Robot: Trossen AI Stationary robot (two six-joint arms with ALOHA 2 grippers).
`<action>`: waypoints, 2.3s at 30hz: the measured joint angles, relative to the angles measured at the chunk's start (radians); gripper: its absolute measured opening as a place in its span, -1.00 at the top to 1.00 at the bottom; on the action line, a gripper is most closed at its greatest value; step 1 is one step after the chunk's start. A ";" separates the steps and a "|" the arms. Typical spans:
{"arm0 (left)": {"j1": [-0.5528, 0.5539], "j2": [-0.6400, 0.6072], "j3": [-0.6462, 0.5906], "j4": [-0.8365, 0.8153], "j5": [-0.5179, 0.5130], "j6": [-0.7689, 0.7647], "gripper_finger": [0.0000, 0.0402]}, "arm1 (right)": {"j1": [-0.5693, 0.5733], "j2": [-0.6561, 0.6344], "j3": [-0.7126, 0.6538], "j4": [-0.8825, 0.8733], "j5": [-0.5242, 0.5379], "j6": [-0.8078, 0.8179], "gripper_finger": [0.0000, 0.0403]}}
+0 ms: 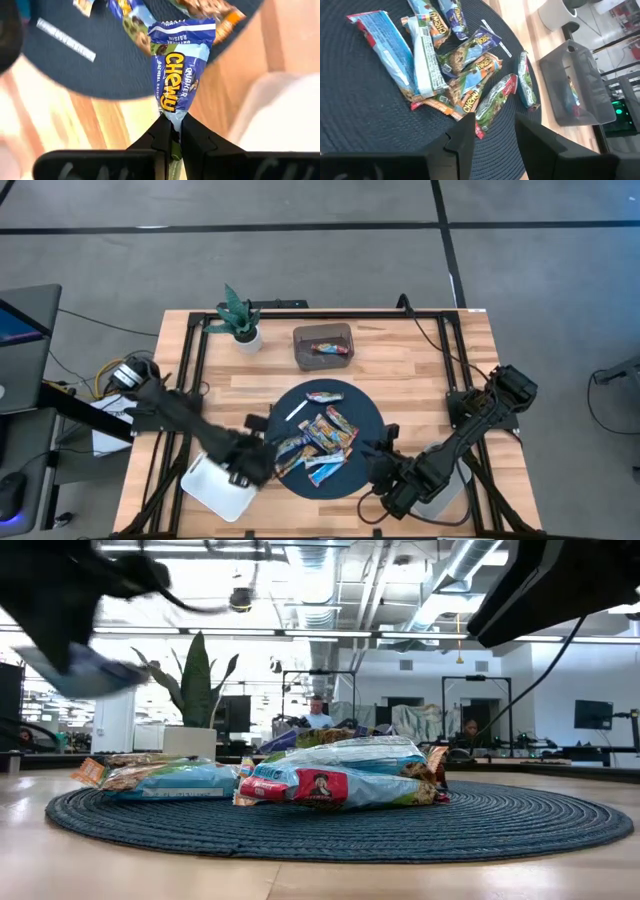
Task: Pick and place Granola Bars by type
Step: Put the blue granola bar into the white bin, then put the yellow granola bar into the gray bin
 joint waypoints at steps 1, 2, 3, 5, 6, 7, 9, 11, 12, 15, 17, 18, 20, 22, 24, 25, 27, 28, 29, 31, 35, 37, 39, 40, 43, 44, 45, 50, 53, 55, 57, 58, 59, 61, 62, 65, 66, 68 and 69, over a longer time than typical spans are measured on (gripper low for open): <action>-0.030 0.000 0.013 -0.029 -0.010 -0.048 0.91 | -0.005 0.000 0.000 0.000 0.000 -0.005 0.34; -0.058 0.000 0.022 -0.049 -0.016 -0.101 0.92 | -0.012 0.000 0.000 0.000 0.000 -0.009 0.34; -0.086 -0.001 0.029 -0.061 -0.014 -0.156 0.92 | -0.021 0.000 0.000 0.000 0.000 -0.012 0.34; -0.135 -0.001 0.033 -0.072 0.012 -0.270 0.92 | -0.039 0.000 0.000 0.000 0.000 -0.014 0.34; -0.158 -0.001 0.033 -0.077 0.028 -0.327 0.92 | -0.048 0.000 0.000 0.000 0.000 -0.014 0.34; -0.179 -0.001 0.033 -0.082 0.039 -0.383 0.92 | -0.058 0.000 0.000 0.000 0.000 -0.014 0.33; -0.215 -0.001 0.033 -0.091 0.047 -0.479 0.89 | -0.077 0.000 -0.009 0.006 0.000 -0.028 0.33; -0.243 -0.001 0.033 -0.094 0.045 -0.550 0.87 | -0.096 0.000 -0.028 0.022 0.000 -0.045 0.34; -0.255 -0.001 0.033 -0.093 0.045 -0.581 0.87 | -0.106 0.000 -0.038 0.030 -0.001 -0.056 0.34; -0.285 -0.001 0.033 -0.081 0.046 -0.654 0.87 | -0.133 0.000 -0.061 0.045 -0.006 -0.069 0.34; -0.298 -0.001 0.033 -0.066 0.050 -0.698 0.87 | -0.149 0.000 -0.065 0.045 -0.007 -0.074 0.34; -0.305 0.000 0.033 -0.062 0.053 -0.720 0.87 | -0.154 0.000 -0.065 0.048 -0.007 -0.077 0.33; -0.322 0.000 0.032 -0.054 0.059 -0.763 0.87 | -0.160 0.000 -0.065 0.072 -0.008 -0.098 0.33; -0.342 0.000 0.032 -0.051 0.057 -0.806 0.85 | -0.160 0.000 -0.065 0.110 -0.008 -0.131 0.34; -0.364 0.002 0.032 -0.055 0.055 -0.844 0.80 | -0.160 0.000 -0.065 0.157 -0.014 -0.177 0.34; -0.374 0.008 0.032 -0.058 0.054 -0.859 0.76 | -0.160 0.000 -0.065 0.187 -0.026 -0.211 0.34; -0.395 0.024 0.032 -0.066 0.053 -0.881 0.67 | -0.165 0.000 -0.065 0.265 -0.085 -0.305 0.33; -0.404 0.033 0.031 -0.071 0.052 -0.889 0.62 | -0.171 0.000 -0.065 0.314 -0.125 -0.363 0.32; -0.414 0.043 0.031 -0.077 0.053 -0.896 0.56 | -0.178 0.000 -0.065 0.368 -0.172 -0.424 0.32; -0.429 0.061 0.031 -0.101 0.053 -0.901 0.45 | -0.200 0.000 -0.063 0.474 -0.273 -0.532 0.31; -0.444 0.067 0.031 -0.171 0.053 -0.917 0.25 | -0.259 0.000 -0.026 0.574 -0.476 -0.635 0.30; -0.452 0.066 0.031 -0.180 0.009 -0.923 0.19 | -0.289 0.000 -0.016 0.590 -0.571 -0.637 0.30; -0.475 0.062 0.031 -0.177 -0.098 -0.905 0.15 | -0.313 0.000 -0.016 0.608 -0.647 -0.626 0.31; -0.486 0.061 0.031 -0.178 -0.160 -0.889 0.13 | -0.324 0.000 -0.015 0.612 -0.677 -0.612 0.32; -0.518 0.061 0.031 -0.178 -0.314 -0.864 0.12 | -0.344 0.013 -0.014 0.615 -0.726 -0.571 0.33; -0.527 0.061 0.031 -0.184 -0.364 -0.864 0.12 | -0.346 0.021 -0.014 0.612 -0.734 -0.566 0.34; -0.536 0.061 0.031 -0.193 -0.415 -0.868 0.13 | -0.345 0.027 -0.014 0.623 -0.735 -0.564 0.34; -0.589 0.061 0.031 -0.197 -0.683 -0.873 0.14 | -0.326 0.075 -0.014 0.682 -0.737 -0.564 0.34; -0.615 0.061 0.031 -0.197 -0.798 -0.865 0.14 | -0.317 0.109 -0.014 0.690 -0.728 -0.563 0.34; -0.631 0.061 0.031 -0.197 -0.833 -0.866 0.14 | -0.315 0.133 -0.014 0.706 -0.704 -0.562 0.34; -0.643 0.062 0.031 -0.195 -0.851 -0.872 0.14 | -0.317 0.152 -0.014 0.710 -0.686 -0.562 0.34; -0.649 0.064 0.031 -0.192 -0.857 -0.879 0.14 | -0.321 0.160 -0.013 0.714 -0.684 -0.561 0.34; -0.655 0.066 0.031 -0.192 -0.861 -0.886 0.14 | -0.324 0.168 -0.008 0.713 -0.684 -0.554 0.34; -0.665 0.067 0.028 -0.182 -0.860 -0.901 0.14 | -0.331 0.185 -0.001 0.710 -0.682 -0.539 0.33; -0.670 0.068 0.026 -0.181 -0.859 -0.910 0.14 | -0.335 0.195 0.006 0.708 -0.682 -0.531 0.33; -0.685 0.068 0.008 -0.170 -0.856 -0.928 0.14 | -0.343 0.208 0.021 0.671 -0.681 -0.529 0.34; -0.690 0.068 -0.001 -0.159 -0.857 -0.932 0.14 | -0.344 0.208 0.024 0.671 -0.681 -0.525 0.34; -0.698 0.068 -0.020 -0.146 -0.859 -0.944 0.14 | -0.344 0.219 0.032 0.681 -0.680 -0.505 0.34; -0.699 0.068 -0.031 -0.141 -0.861 -0.949 0.14 | -0.344 0.223 0.032 0.666 -0.677 -0.500 0.34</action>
